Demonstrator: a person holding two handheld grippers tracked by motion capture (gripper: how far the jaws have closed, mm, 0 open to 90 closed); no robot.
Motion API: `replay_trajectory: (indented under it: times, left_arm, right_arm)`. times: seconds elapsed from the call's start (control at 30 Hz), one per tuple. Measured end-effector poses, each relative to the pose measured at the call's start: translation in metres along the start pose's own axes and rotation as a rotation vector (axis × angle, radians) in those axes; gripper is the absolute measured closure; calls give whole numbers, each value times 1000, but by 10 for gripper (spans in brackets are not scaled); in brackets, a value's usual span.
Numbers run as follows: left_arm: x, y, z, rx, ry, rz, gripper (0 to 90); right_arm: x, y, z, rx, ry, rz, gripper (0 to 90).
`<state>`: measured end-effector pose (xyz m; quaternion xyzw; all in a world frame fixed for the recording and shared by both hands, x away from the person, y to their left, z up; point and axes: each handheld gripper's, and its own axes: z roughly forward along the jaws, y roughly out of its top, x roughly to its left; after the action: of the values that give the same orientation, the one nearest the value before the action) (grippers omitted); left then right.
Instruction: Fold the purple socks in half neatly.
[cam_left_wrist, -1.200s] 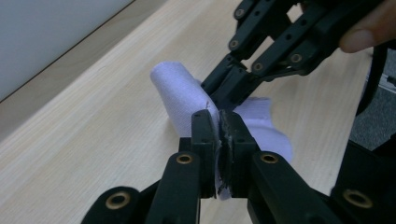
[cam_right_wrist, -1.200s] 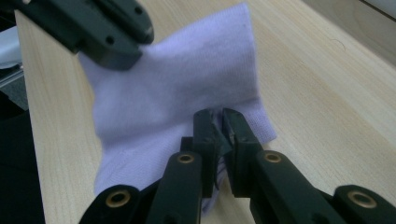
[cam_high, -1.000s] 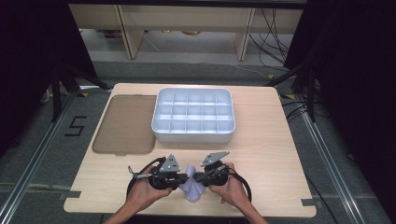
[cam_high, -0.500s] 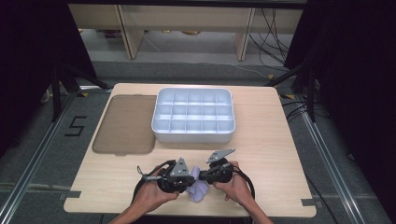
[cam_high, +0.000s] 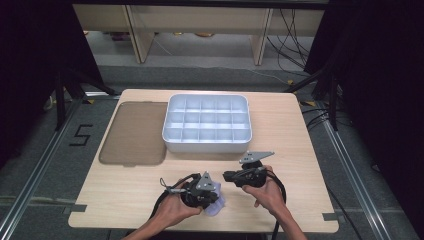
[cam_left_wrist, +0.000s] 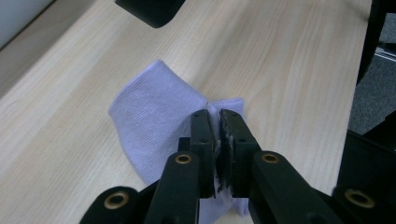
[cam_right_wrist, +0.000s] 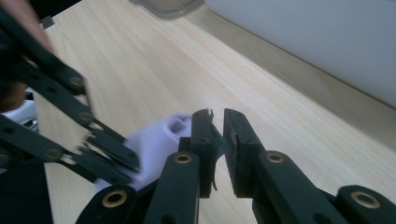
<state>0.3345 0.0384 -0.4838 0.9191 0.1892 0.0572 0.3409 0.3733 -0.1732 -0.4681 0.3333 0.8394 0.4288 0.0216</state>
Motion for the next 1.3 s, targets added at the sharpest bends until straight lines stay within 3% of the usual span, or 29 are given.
replay_trajectory:
  times: [0.03, 0.1, 0.17, 0.2, 0.4, 0.53, 0.6, 0.63, 0.67, 0.7, 0.8, 0.87, 0.97, 1.03, 1.1, 1.17, 1.2, 1.23, 1.3]
  left_arm:
    - [0, 0, 2, 5, 1, 7, 836]
    - [-3, -1, 7, -19, -4, -31, 830]
    - [-2, -1, 7, -15, -5, -25, 827]
    - [-3, -1, 7, -24, -2, -38, 826]
    - [-2, -1, 6, -6, -7, -10, 808]
    - [-7, -3, 5, -68, -18, -74, 739]
    - [-8, -4, 2, -81, -24, -76, 692]
    - [-6, -5, -5, -55, -28, -32, 671]
    - [-9, -7, -14, -129, -32, -92, 661]
    - [-9, -9, -20, -162, -44, -134, 659]
    - [-3, -13, -34, -205, -47, -176, 705]
    - [-1, -13, -34, -200, -46, -170, 756]
    - [-8, -15, -12, -134, -69, -147, 797]
    - [-12, -16, 1, -81, -57, -99, 821]
    - [-13, -18, 6, -72, -34, -57, 850]
    - [-13, -17, 4, -67, -27, -68, 854]
    - [-10, -18, 2, -40, -27, -37, 856]
    - [-10, -19, 3, -69, -30, -56, 857]
    - [-10, -20, 3, -78, -36, -75, 858]
  right_arm:
    - [1, 2, 0, -10, -2, -31, 832]
    - [7, 5, 0, -7, 6, -36, 832]
    - [11, 7, 3, 4, 12, -55, 832]
    - [14, 7, 5, 10, 25, -36, 832]
    - [19, 6, 20, 64, 46, -80, 839]
    - [18, 0, 29, 145, -24, -99, 842]
    - [16, -2, 30, 150, -41, -111, 843]
    - [15, -6, 33, 142, -40, -96, 843]
    - [14, -6, 32, 163, -44, -94, 843]
    - [14, -7, 32, 147, -40, -77, 843]
    - [14, -6, 30, 158, -42, -86, 843]
    - [14, -7, 32, 146, -39, -83, 843]
    - [15, -6, 31, 160, -48, -92, 843]
    - [15, -6, 31, 163, -55, -93, 843]
    - [15, -7, 31, 164, -53, -97, 842]
    - [16, -7, 31, 166, -58, -98, 843]
    - [16, -7, 30, 168, -53, -95, 841]
    - [16, -7, 31, 159, -49, -94, 840]
    - [16, -7, 28, 159, -50, -93, 830]
